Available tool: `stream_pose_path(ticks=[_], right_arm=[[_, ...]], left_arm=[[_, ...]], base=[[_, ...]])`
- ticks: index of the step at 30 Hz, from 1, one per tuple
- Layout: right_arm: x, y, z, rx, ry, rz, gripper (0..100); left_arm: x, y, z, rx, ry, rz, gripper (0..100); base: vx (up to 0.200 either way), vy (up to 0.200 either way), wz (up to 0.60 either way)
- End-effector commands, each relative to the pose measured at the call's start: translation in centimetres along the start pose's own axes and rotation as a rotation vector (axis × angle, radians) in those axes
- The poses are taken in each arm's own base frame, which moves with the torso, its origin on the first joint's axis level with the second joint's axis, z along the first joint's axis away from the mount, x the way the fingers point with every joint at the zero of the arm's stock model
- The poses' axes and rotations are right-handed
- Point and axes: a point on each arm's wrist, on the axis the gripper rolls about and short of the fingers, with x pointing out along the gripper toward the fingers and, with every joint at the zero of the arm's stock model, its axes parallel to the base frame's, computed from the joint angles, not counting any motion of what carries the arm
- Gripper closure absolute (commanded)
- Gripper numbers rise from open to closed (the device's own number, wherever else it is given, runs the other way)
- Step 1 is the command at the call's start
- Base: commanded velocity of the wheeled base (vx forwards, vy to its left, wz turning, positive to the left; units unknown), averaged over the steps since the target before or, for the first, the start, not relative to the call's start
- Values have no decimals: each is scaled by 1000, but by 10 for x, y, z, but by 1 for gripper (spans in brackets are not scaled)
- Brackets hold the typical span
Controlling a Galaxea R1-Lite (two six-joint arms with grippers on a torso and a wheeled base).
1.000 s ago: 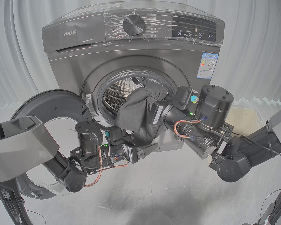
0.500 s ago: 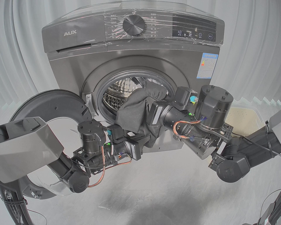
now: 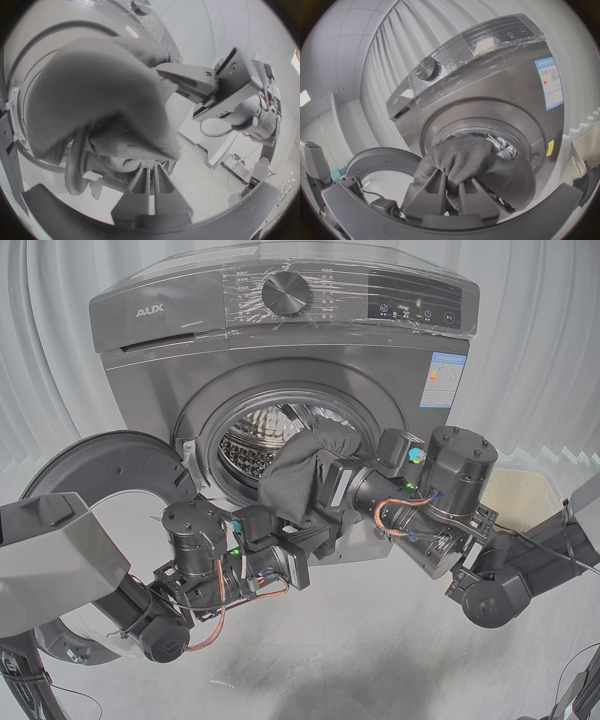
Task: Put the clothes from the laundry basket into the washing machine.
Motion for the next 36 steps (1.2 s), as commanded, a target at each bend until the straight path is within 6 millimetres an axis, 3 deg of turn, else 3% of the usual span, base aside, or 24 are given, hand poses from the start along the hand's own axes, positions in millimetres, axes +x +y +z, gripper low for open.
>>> stream_pose_path(ticks=[1, 17, 19, 21, 24, 36], right_arm=[[3, -6, -10, -6, 8, 18, 0], [1, -15, -18, -18, 36, -14, 0], [0, -25, -16, -44, 37, -40, 0], [-3, -48, -18, -114, 55, -91, 0], [-7, -62, -22, -139, 74, -124, 0], [-24, -95, -43, -181, 174, -155, 0]], left_arm=[[-9, -16, 15, 12, -36, -38, 100], [-5, -2, 28, 19, -90, 6, 100], [-5, 0, 29, 19, -93, 20, 100], [-7, 4, 31, 21, -103, 32, 100], [-9, 4, 34, 21, -109, 33, 100], [-13, 1, 40, 30, -127, 31, 100]], base=[[0, 0, 0], [0, 0, 0], [0, 0, 0], [0, 0, 0], [0, 0, 0], [0, 0, 0]])
